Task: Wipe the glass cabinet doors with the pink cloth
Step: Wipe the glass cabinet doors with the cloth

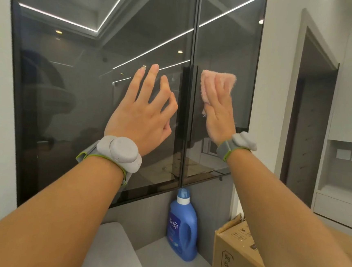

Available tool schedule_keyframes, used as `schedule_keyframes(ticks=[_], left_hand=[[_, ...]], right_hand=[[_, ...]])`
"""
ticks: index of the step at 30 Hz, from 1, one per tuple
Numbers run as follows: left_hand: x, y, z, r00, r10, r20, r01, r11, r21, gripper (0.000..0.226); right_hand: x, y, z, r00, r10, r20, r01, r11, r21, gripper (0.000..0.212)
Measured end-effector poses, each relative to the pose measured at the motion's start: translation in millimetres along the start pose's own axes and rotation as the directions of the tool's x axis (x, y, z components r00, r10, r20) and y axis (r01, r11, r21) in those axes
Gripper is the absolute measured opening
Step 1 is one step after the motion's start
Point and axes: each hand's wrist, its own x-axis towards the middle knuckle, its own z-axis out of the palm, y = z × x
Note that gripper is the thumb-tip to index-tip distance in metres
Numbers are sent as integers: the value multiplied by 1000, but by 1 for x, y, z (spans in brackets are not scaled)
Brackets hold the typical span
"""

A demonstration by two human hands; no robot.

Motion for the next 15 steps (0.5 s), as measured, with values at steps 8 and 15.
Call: schedule_keyframes(ticks=[8, 15], left_hand=[[0, 0, 1, 1000, 5, -16, -5, 1000, -6, 52], [0, 1, 4, 1000, 7, -23, -7, 1000, 3, 52]], right_hand=[[59, -38, -18, 999, 16, -32, -10, 982, 188, 50], [36, -24, -17, 998, 1, -60, 9, 987, 161, 45]])
